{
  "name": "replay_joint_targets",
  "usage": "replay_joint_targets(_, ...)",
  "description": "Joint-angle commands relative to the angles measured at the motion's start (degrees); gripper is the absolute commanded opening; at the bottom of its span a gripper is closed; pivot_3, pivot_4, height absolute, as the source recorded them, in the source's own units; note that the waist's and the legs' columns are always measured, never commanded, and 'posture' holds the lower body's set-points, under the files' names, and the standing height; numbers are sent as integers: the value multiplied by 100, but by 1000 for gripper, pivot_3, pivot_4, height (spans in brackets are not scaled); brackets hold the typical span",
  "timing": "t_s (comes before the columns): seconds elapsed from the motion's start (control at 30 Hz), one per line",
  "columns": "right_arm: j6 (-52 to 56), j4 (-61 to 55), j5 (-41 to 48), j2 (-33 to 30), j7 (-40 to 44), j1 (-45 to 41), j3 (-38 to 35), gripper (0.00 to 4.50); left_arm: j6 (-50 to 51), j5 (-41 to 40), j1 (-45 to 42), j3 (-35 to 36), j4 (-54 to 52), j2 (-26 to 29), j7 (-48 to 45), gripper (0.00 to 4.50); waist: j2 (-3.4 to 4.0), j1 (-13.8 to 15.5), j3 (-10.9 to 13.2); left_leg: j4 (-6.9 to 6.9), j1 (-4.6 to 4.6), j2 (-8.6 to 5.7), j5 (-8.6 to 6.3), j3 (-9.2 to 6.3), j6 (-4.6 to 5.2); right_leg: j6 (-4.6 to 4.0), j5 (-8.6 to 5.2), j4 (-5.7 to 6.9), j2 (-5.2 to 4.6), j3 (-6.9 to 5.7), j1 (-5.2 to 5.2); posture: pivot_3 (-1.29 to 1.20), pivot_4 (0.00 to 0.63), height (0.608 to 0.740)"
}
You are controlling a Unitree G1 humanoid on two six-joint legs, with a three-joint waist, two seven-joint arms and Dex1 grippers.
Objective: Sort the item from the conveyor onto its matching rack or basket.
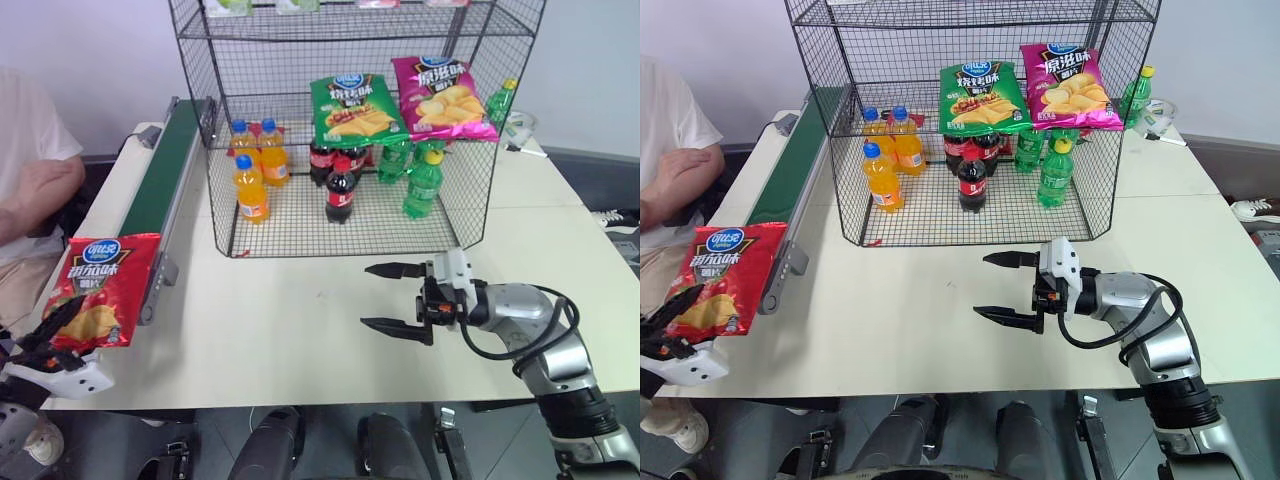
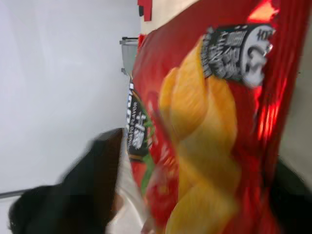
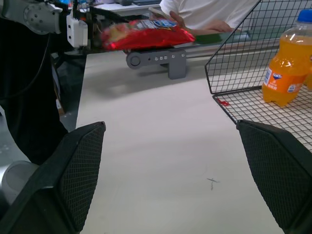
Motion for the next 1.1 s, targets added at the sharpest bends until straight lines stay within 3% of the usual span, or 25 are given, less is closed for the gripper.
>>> replay_joint_targets(0.03, -134, -94, 16, 30, -39, -98, -111, 4500, -17, -120, -39, -31, 68, 27, 94, 1590, -1, -2, 0, 0, 0, 0, 0, 0, 0, 0, 0, 0, 0, 0, 0, 0, 150, 740)
replay_joint_targets(0.13, -181, -59, -4, 8, -63, -92, -144, 4500, 23, -134, -124, -92, 165, 41, 147, 72, 0, 0, 0, 0, 0, 0, 0, 0, 0, 0, 0, 1, 0, 0, 0, 0, 150, 740)
replay_joint_targets(0.17, -191, -52, -6, 2, -67, -89, -147, 4500, 26, -143, -146, -102, 192, 46, 151, 21, -1, 0, -1, 0, 1, 0, 0, 0, 0, 0, 0, 3, 0, 0, 0, 0, 150, 740)
replay_joint_targets(0.4, -371, 45, -94, 67, -199, -114, -169, 4500, 40, -433, -238, 182, -13, 51, 157, 21, -2, 1, -1, 1, 2, 0, 1, 0, 0, 1, 1, 5, 1, 0, 0, 0, 150, 740)
replay_joint_targets(0.53, -854, 336, -273, 302, -571, -280, -344, 4500, 212, -629, -230, 758, -1322, 72, -87, 21, -16, 12, -6, 2, 2, 0, 2, -1, -2, 0, 1, 6, 1, 0, 0, 0, 150, 740)
replay_joint_targets(0.7, -1579, 726, -651, 765, -1399, -474, -622, 4500, 550, -686, -550, 908, -2500, 33, -717, 21, -15, -3, -8, 5, 3, -2, 3, 1, -3, 0, 1, 7, 1, 0, 3, 0, 150, 740)
replay_joint_targets(0.9, -2526, 955, -1430, 1242, -2738, -548, -941, 4500, 897, -849, -1655, 522, -3247, 15, -1360, 21, -10, -20, -5, 3, 3, -2, 17, 3, -4, -2, 4, 23, 13, 2, -5, 0, 150, 740)
replay_joint_targets(1.1, -2620, 755, -1692, 1562, -3364, -445, -830, 4500, 1254, -599, -3567, -532, -3032, -367, -1679, 21, -11, -1, -6, 3, 13, -2, 24, 0, -11, -7, 8, 34, 25, 2, -1, 0, 150, 740)
